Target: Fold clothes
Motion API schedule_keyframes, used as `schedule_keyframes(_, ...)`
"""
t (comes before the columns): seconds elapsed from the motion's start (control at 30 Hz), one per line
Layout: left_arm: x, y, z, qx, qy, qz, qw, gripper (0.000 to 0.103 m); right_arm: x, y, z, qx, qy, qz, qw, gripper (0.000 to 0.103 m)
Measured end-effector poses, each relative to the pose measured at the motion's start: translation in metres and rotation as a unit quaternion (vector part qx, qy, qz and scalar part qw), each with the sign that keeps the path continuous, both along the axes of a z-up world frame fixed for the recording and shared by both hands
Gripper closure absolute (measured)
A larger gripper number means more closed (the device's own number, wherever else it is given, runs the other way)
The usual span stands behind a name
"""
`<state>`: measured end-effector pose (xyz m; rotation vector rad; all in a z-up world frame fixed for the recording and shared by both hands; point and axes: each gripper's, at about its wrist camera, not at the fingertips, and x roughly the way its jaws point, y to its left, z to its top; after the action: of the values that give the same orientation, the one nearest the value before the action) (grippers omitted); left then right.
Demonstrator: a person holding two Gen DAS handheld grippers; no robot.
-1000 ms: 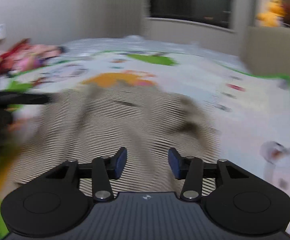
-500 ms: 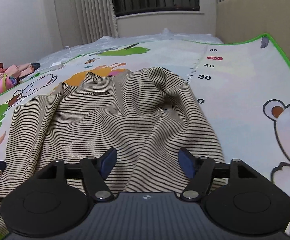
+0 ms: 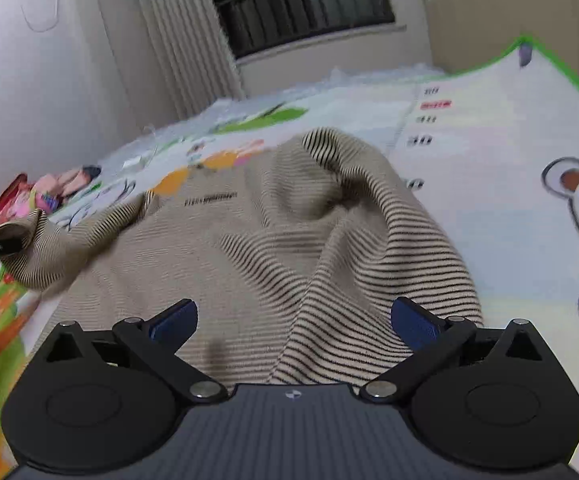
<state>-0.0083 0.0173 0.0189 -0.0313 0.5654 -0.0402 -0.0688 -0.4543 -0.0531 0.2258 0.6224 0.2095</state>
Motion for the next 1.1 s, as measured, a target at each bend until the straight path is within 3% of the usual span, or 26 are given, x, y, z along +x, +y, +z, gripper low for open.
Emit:
schedule_keyframes(0.13,0.012,0.034,-0.016,-0.038,0.03,0.07,0.9964,0.056,0.007,0.007,0.005,-0.032,0.031,0.025,0.999,0.0)
schedule_keyframes(0.23,0.002,0.035,-0.009,-0.066,0.018,0.061,0.9958,0.038,0.003,-0.005,0.02,-0.012,0.018,0.017,1.0,0.001)
schedule_keyframes(0.27,-0.001,0.03,-0.003,-0.072,0.008,0.049,0.9962,0.029,-0.002,-0.013,0.028,-0.012,-0.002,-0.004,1.0,0.001)
schedule_keyframes(0.33,-0.008,0.016,0.009,-0.087,-0.015,0.014,0.996,0.021,-0.011,-0.03,0.044,-0.027,-0.041,-0.048,0.998,0.019)
schedule_keyframes(0.4,-0.012,-0.002,0.016,-0.111,-0.03,-0.029,0.993,0.013,-0.014,-0.043,0.052,-0.056,-0.053,-0.081,0.994,0.031)
schedule_keyframes(0.53,-0.006,-0.053,0.007,-0.171,-0.027,-0.134,0.9758,0.007,-0.001,-0.055,0.044,-0.056,-0.016,-0.08,0.995,0.036)
schedule_keyframes(0.63,0.006,-0.088,-0.021,-0.179,0.006,-0.173,0.9685,0.007,0.028,-0.042,0.026,-0.07,0.03,-0.04,0.996,0.034)
schedule_keyframes(0.67,0.01,-0.096,-0.032,-0.185,0.021,-0.177,0.9664,0.007,0.04,-0.038,0.019,-0.073,0.052,-0.027,0.996,0.038)
schedule_keyframes(0.73,0.015,-0.105,-0.051,-0.193,0.041,-0.179,0.9638,0.006,0.053,-0.025,0.013,-0.11,0.067,0.01,0.992,0.065)
schedule_keyframes(0.8,0.016,-0.106,-0.061,-0.193,0.036,-0.192,0.9616,0.002,0.064,-0.009,0.025,-0.197,0.052,0.064,0.977,0.084)
schedule_keyframes(0.87,0.017,-0.105,-0.063,-0.199,0.035,-0.201,0.9586,0.0,0.071,0.009,0.04,-0.343,0.014,0.079,0.936,0.086)
schedule_keyframes(0.9,0.018,-0.104,-0.064,-0.201,0.036,-0.203,0.9577,0.0,0.073,0.014,0.039,-0.448,-0.036,0.07,0.891,0.087)
schedule_keyframes(0.93,0.017,-0.104,-0.064,-0.201,0.035,-0.204,0.9575,0.0,0.076,0.018,0.038,-0.545,-0.085,0.06,0.832,0.087)
schedule_keyframes(0.97,0.017,-0.103,-0.065,-0.202,0.034,-0.204,0.9572,0.0,0.079,0.022,0.037,-0.635,-0.132,0.049,0.76,0.087)
schedule_keyframes(1.0,0.018,-0.103,-0.067,-0.204,0.033,-0.204,0.9568,0.0,0.087,0.018,0.034,-0.697,-0.169,0.023,0.697,0.087)
schedule_keyframes(1.03,0.018,-0.102,-0.067,-0.207,0.032,-0.205,0.9562,0.0,0.096,0.009,0.035,-0.729,-0.189,-0.005,0.658,0.087)
schedule_keyframes(1.07,0.018,-0.101,-0.068,-0.211,0.032,-0.205,0.9551,0.0,0.105,-0.001,0.043,-0.726,-0.18,-0.029,0.663,0.087)
schedule_keyframes(1.1,0.019,-0.099,-0.068,-0.216,0.032,-0.206,0.9539,0.0,0.109,-0.012,0.056,-0.686,-0.159,-0.05,0.708,0.085)
